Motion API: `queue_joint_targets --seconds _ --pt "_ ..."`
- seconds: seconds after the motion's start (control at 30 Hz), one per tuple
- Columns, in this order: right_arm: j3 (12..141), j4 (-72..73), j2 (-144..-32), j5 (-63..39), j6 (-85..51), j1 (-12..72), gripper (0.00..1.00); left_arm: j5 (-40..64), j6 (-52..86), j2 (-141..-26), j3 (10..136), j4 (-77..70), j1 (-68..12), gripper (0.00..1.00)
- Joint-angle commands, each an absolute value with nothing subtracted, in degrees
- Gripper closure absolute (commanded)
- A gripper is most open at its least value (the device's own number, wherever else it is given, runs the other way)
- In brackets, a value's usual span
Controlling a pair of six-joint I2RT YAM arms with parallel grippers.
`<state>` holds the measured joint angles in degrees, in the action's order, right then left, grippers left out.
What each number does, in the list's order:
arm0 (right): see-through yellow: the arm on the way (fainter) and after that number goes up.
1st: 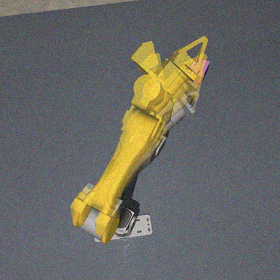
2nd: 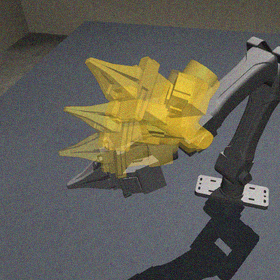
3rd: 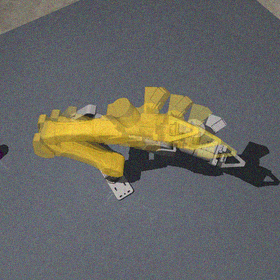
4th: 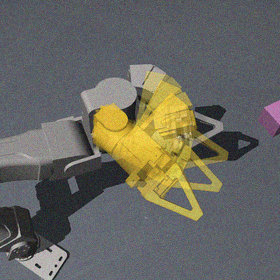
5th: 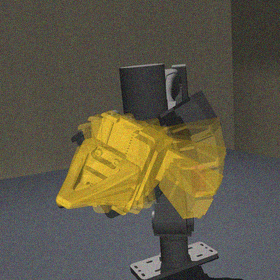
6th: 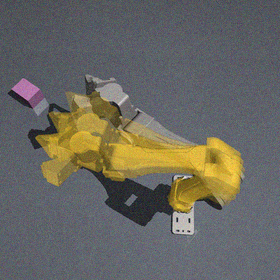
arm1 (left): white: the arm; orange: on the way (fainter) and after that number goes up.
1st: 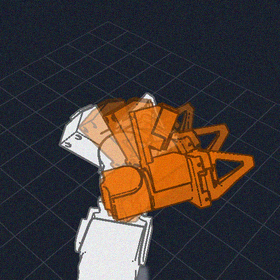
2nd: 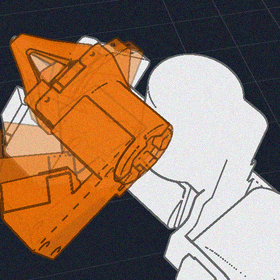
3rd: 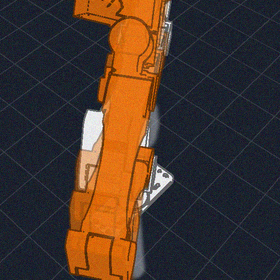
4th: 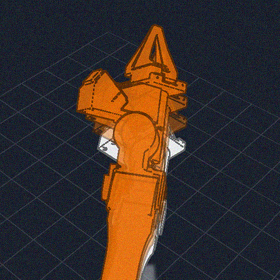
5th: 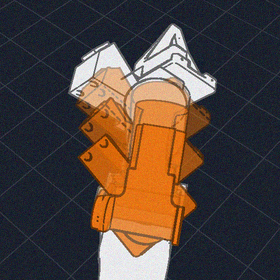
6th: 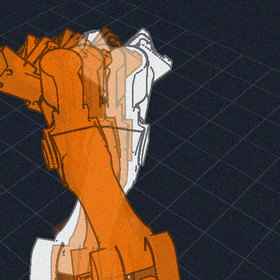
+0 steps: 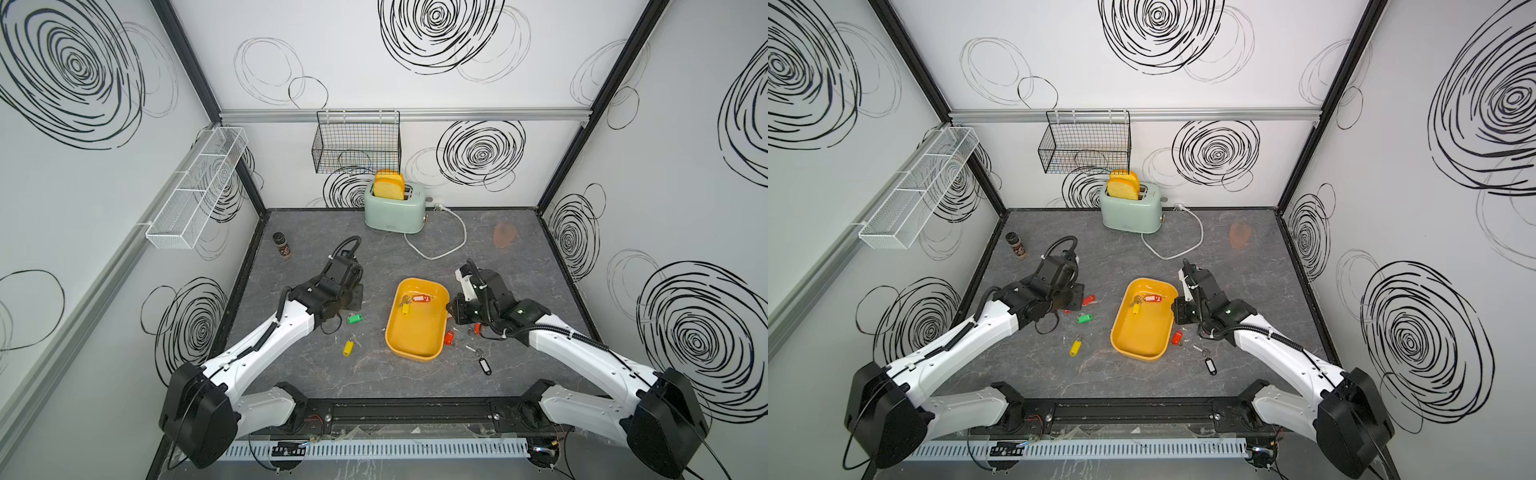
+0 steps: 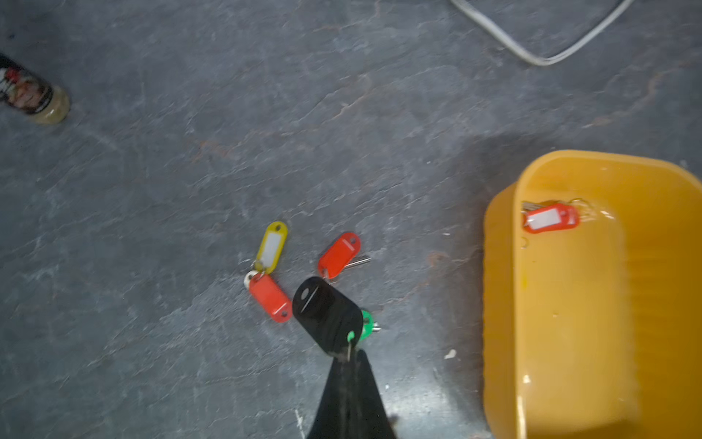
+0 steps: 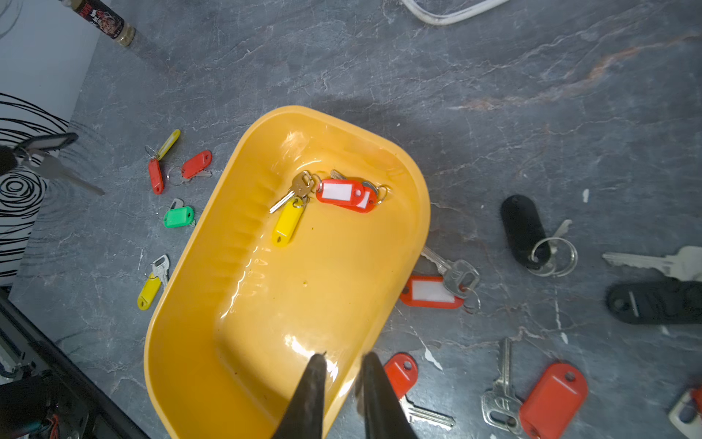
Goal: Take the keys out of the storage box
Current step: Place the key at the center of the board.
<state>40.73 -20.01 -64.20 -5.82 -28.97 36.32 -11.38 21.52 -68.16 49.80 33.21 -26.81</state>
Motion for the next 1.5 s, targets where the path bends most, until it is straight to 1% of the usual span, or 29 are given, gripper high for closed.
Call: queue_joint_targets --seconds 0.0,0.13,0.2,0.4,0.53,0.63,0.67,0.7,0.93,1.0,1.13,1.23,1.4,1.47 --pt "42.01 -18.37 -64.86 -6.23 -29.76 36.85 0.78 -9.57 24.21 -66.18 45.88 33.28 -22.19 0.98" --pt "41.91 -18.09 -65.21 -6.25 -29.79 37.06 0.78 -6.37 28.0 -65.13 42.26 31.86 -17.03 0.98" --pt "41.77 -18.11 -65.21 -6.16 -29.77 37.05 0.78 -7.09 29.19 -65.5 42.53 32.47 -16.4 0.98" --pt "41.28 -17.41 -65.28 -6.17 -29.88 37.04 0.78 -2.76 30.61 -68.39 42.19 33.94 -13.03 0.97" --pt "41.13 -17.26 -65.39 -6.23 -29.97 37.08 0.77 2.06 31.52 -69.11 42.77 35.86 -11.22 0.97" --pt "40.89 -16.92 -65.39 -6.31 -29.96 37.02 0.78 2.87 31.82 -68.49 42.5 36.71 -10.7 0.97" --pt "40.87 -16.73 -65.39 -6.29 -29.97 37.01 0.77 3.19 31.9 -68.45 42.54 36.9 -10.72 0.93" --pt "40.84 -16.74 -65.47 -6.24 -29.97 37.06 0.78 3.67 31.87 -68.7 42.54 37.28 -10.72 0.92" --pt "41.2 -16.61 -65.96 -6.42 -29.97 37.06 0.77 6.25 31.16 -71.11 42.58 38.88 -11.02 0.91" --pt "41.2 -16.65 -65.75 -6.18 -29.97 37.03 0.77 6.12 31.27 -70.94 42.59 39.23 -11.32 0.89" --pt "41.22 -16.5 -65.96 -6.33 -29.98 37.05 0.77 5.66 31.54 -69.78 42.8 40.03 -11.41 0.72" --pt "41.85 -16.39 -66.6 -6.82 -29.8 37.05 0.77 5.04 32.03 -68.39 42.89 40.34 -11.43 0.67" --pt "44.33 -16.76 -67.99 -8.4 -27.94 37.18 0.77 4.64 32.52 -65.23 42.71 39.53 -11.43 0.62" --pt "45.83 -16.97 -69.17 -8.96 -26.94 37.51 0.74 4.96 32.56 -64.14 42.39 38.62 -11.6 0.59"
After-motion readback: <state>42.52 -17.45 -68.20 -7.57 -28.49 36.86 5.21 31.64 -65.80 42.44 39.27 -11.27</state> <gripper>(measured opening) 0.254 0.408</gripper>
